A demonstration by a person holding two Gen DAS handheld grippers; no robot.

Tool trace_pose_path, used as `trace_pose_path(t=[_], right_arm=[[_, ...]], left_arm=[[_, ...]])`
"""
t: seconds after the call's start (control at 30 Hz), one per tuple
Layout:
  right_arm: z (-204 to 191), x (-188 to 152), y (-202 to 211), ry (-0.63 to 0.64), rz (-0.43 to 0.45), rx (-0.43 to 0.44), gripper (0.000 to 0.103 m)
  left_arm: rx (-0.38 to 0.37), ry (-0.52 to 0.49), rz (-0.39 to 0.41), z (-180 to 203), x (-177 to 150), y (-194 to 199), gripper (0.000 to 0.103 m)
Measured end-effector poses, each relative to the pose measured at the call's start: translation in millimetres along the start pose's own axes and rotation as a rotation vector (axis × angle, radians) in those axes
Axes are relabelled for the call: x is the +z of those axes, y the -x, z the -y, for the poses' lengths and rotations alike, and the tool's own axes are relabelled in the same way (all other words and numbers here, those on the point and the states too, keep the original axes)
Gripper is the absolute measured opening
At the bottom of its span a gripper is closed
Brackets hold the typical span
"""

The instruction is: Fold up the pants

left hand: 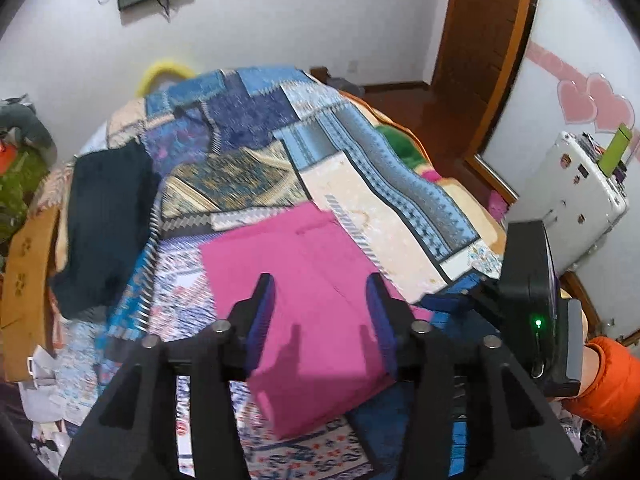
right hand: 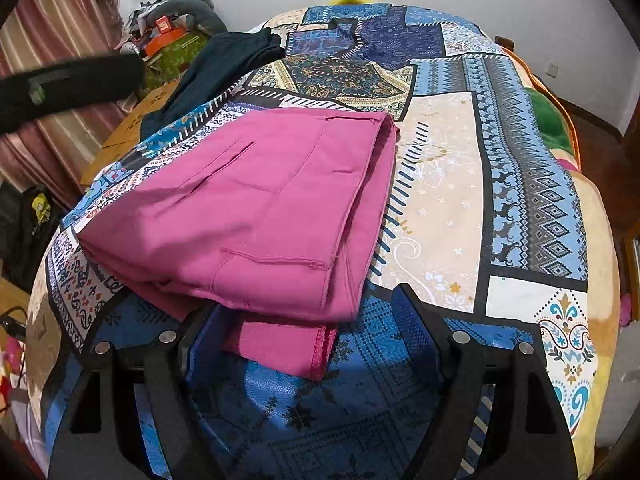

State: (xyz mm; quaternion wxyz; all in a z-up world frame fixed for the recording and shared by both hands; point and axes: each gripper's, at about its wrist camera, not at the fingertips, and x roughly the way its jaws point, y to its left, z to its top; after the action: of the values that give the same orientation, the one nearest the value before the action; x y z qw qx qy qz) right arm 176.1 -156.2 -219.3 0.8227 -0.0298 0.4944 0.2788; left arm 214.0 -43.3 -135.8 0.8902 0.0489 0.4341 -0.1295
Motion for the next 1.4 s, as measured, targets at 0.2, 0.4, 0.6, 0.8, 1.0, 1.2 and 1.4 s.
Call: trace_pose_path(t=[0.2, 0.4, 0.6, 0.8, 1.0, 1.2, 1.4], right_arm=[[1, -2, 8, -0.008, 0.012, -0.002, 0.077], [14, -8, 23, -0.073, 0.045, -0.010, 0.077], [28, -9, 43, -0.125, 0.091, -0.061, 0.077], [38, -10, 52, -0.161, 0.111, -0.099, 0.077], [40, -6, 54, -0.167, 0.119, -0.103, 0.077], [30, 4, 54, -0.125, 0.131, -0.108, 0.077], [22, 9, 49, -0.111, 0.141, -0.062, 0.077]], left_arm=[[0.099, 0.016, 0.036, -39, 13, 1, 0.070], [0.134, 0.004, -0.021, -73, 36, -32, 0.083], [0.146, 0.038, -0.160, -101, 54, -103, 0.083], [0.210, 0.023, -0.283, -112, 52, -173, 0.083], [0.272, -0.047, -0.355, -115, 25, -208, 0.087], [0.223, 0.006, -0.405, -134, 6, -182, 0.090], [0.207, 0.015, -0.373, -138, -28, -131, 0.092]])
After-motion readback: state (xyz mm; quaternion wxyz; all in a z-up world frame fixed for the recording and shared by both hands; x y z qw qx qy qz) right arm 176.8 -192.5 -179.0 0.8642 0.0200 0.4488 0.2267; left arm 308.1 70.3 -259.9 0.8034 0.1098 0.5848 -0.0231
